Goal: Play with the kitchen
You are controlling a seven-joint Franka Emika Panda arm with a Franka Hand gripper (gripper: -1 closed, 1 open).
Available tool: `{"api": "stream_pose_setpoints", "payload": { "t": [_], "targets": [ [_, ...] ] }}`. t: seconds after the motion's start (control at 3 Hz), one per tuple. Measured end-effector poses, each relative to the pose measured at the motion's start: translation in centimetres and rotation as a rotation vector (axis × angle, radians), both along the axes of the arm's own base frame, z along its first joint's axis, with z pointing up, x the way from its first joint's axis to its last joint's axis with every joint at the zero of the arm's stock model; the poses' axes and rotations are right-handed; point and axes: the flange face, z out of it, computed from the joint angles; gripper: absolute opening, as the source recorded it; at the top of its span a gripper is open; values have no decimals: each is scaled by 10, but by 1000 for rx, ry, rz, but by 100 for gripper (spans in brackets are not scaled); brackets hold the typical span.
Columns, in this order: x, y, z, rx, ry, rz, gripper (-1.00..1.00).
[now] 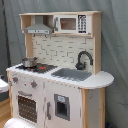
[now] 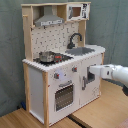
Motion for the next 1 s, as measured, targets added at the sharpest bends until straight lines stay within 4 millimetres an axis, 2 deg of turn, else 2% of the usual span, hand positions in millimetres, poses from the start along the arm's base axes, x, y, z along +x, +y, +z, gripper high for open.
{"api": "stream_pose_setpoints", "payload": {
  "t": [0.33,0.67,1.0],
  "targets": [
    [27,-11,33,65,-18,-66,100],
    [44,-14,63,154,-30,-120,100],
    [43,-6,74,221,-28,-161,100]
  ]
}}
